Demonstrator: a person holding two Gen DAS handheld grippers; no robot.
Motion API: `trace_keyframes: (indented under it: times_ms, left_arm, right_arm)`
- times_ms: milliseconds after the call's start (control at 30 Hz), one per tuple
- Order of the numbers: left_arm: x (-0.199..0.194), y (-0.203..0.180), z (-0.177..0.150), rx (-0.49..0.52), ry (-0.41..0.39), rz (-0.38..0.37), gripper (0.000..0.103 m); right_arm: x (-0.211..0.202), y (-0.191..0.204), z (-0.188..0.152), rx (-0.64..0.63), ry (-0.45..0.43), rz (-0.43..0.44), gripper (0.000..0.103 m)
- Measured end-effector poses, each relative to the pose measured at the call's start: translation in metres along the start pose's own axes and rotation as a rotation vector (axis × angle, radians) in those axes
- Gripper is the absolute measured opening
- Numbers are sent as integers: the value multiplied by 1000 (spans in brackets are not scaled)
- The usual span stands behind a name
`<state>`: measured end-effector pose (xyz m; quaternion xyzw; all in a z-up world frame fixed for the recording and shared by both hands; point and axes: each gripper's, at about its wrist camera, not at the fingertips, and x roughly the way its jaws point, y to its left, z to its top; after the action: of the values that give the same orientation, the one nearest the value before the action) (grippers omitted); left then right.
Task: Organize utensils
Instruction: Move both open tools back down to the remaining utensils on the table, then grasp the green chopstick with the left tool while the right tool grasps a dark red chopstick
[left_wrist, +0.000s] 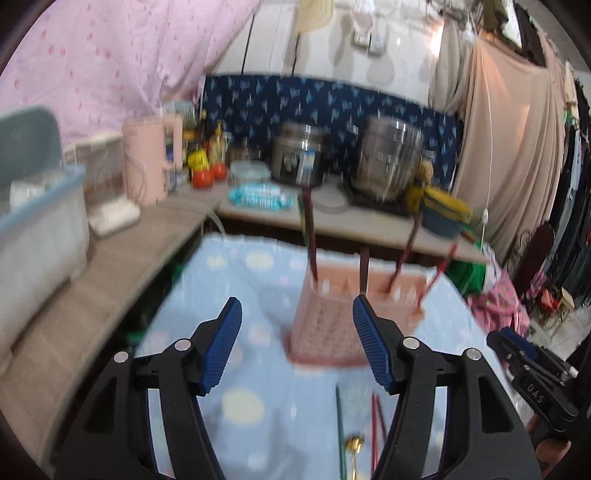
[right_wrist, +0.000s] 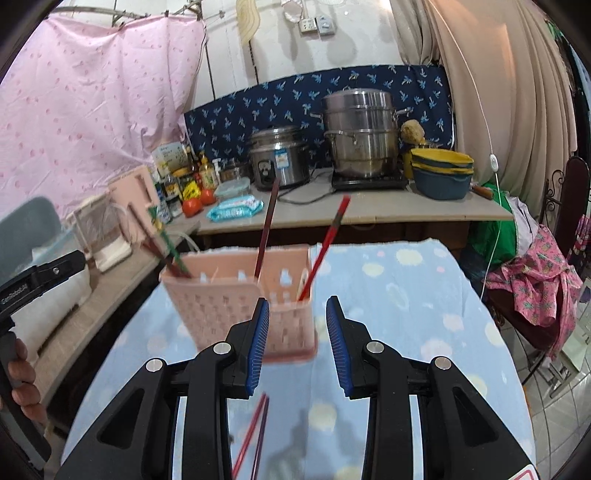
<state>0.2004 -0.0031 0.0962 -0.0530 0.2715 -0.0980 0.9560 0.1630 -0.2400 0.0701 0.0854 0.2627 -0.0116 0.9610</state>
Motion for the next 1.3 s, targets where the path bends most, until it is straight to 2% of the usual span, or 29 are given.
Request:
trace_keyframes:
  times_ms: [100,233,433,567,833,967,1067,1300]
  left_arm:
    - [3,0,-32,33,47,45,59]
    - [9,5,-76,22,154,40,59]
    - [8,8,-131,36,252,49,59]
    - [5,9,-154,24,293,53,59]
    - [0,3,-181,13,345,36,59]
    - [-2,-2,-186,23,350,37,61]
    - [-3,-6,-189,40,351,42,66]
    - [-3,-11,-194,56,367,27,66]
  right_arm:
    - [-8,6,-30,-22,43,-6,32]
    - [-17,16,-72,-49,95,-27,32]
    - [-25,25,-128,-17,195,-12,32]
    - [-26,27,-153,14,245,0,32]
    - [-32,40,-187,5,294,12,28]
    - [-30,45,-195,1,317,21,21]
    - [-29,47,-200,-4,328,25,19]
    - [-30,50,-204,-25,326,17,10]
